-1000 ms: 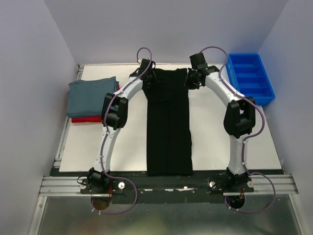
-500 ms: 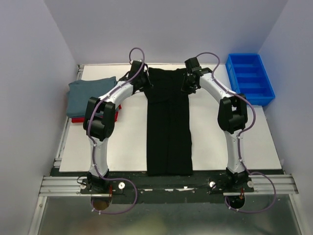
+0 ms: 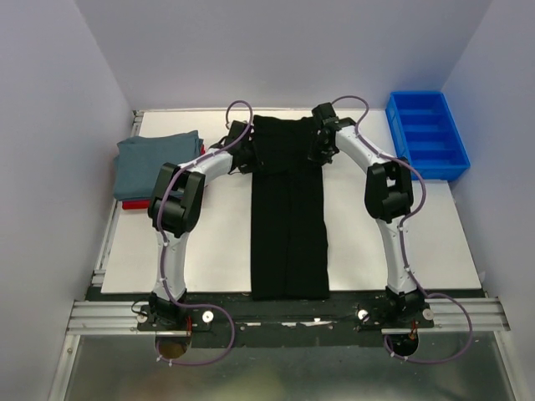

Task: Fold and stack the t-shirts
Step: Rotate the tshirt 90 degrees, then grab the bottom of the folded rectangular tshirt with both arms

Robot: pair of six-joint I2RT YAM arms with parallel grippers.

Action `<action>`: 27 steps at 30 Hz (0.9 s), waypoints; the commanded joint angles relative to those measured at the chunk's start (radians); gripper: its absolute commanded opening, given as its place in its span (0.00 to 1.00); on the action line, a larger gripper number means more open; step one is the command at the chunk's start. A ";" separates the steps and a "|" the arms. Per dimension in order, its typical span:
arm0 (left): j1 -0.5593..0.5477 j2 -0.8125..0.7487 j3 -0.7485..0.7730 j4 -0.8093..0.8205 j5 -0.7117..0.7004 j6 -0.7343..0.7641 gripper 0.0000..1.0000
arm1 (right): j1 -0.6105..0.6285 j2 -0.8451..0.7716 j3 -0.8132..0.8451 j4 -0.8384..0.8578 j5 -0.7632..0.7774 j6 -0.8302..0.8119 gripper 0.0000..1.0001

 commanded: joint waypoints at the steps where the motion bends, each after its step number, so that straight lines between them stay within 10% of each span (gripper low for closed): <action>1: -0.003 0.054 0.022 0.026 -0.005 -0.012 0.01 | -0.024 0.074 0.061 -0.052 0.011 0.024 0.01; 18: 0.012 0.244 0.344 -0.122 -0.008 0.011 0.01 | -0.126 0.211 0.316 -0.085 -0.162 -0.004 0.01; 27: 0.006 -0.134 -0.037 0.000 0.003 0.045 0.32 | -0.124 -0.402 -0.478 0.336 -0.211 -0.018 0.24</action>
